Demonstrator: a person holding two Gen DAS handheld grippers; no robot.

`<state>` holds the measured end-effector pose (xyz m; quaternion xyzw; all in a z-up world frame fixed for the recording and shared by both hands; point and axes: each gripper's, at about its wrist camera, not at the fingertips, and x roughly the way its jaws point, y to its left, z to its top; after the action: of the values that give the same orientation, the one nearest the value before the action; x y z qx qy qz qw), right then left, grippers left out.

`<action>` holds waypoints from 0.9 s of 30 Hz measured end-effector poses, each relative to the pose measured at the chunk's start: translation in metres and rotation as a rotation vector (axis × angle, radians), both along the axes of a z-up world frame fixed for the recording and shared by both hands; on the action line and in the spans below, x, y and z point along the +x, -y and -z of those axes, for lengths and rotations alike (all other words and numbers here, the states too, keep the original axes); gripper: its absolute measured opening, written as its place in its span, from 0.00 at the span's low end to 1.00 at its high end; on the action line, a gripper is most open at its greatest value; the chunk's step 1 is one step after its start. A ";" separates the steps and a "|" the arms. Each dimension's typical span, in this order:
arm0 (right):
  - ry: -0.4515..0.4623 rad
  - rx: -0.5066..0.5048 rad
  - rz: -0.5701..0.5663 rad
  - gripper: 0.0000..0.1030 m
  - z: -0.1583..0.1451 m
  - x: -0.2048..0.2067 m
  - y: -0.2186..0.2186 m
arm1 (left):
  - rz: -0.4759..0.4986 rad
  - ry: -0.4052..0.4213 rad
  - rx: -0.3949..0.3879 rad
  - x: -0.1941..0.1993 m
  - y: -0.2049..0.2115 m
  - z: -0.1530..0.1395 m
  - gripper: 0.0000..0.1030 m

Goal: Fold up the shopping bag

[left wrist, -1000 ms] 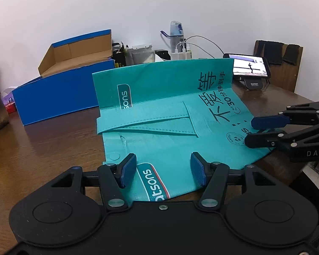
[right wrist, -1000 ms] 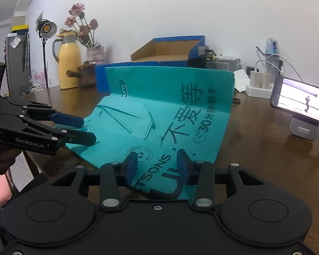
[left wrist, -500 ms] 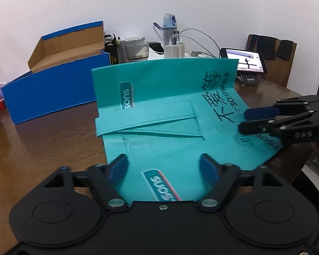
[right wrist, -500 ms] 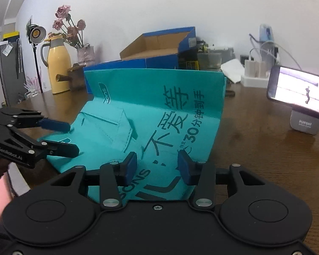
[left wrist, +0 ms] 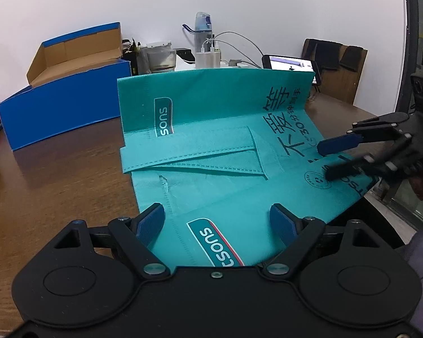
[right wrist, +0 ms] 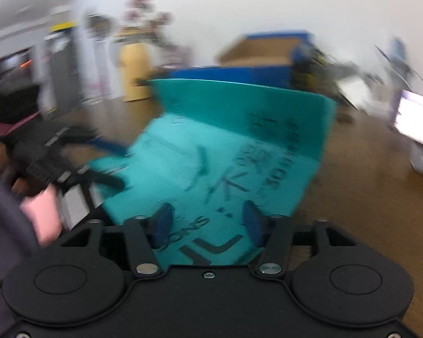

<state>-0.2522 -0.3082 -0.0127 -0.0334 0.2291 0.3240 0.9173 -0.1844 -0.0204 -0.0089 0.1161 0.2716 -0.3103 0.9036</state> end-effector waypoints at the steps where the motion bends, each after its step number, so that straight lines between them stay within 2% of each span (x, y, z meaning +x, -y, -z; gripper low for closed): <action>1: 0.017 -0.015 -0.043 0.72 0.001 -0.004 -0.001 | 0.002 -0.001 0.001 0.000 0.000 0.000 0.79; 2: 0.030 -0.032 -0.084 0.78 0.001 -0.008 -0.001 | 0.005 -0.002 0.003 -0.001 0.000 0.000 0.79; 3: 0.036 -0.051 -0.116 0.79 0.001 -0.008 -0.002 | 0.007 -0.003 0.004 -0.001 0.000 -0.001 0.79; 6: 0.070 -0.112 -0.187 0.79 -0.001 -0.008 -0.003 | 0.014 -0.005 0.008 -0.002 0.001 -0.001 0.79; 10: 0.166 -0.217 -0.276 0.77 -0.001 -0.017 -0.004 | 0.030 -0.007 0.014 -0.003 0.000 -0.002 0.79; 13: 0.222 -0.267 -0.295 0.76 0.000 -0.023 -0.007 | 0.090 0.000 0.025 -0.004 -0.004 -0.002 0.79; 19: 0.417 -0.386 -0.271 0.76 0.009 -0.050 -0.020 | 0.110 -0.012 0.034 -0.003 -0.004 -0.002 0.80; 22: 0.457 -0.432 -0.267 0.77 0.018 -0.060 -0.024 | 0.124 -0.016 0.031 -0.002 -0.005 -0.002 0.80; 25: 0.455 -0.480 -0.281 0.76 0.023 -0.064 -0.029 | 0.130 -0.027 0.027 0.003 -0.006 -0.003 0.80; 27: 0.464 -0.498 -0.277 0.65 0.024 -0.065 -0.031 | 0.133 -0.027 0.029 0.004 -0.005 -0.003 0.81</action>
<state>-0.3167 -0.2774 -0.0367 -0.3591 0.0802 0.3632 0.8560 -0.1804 -0.0159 -0.0060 0.1428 0.2800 -0.3673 0.8754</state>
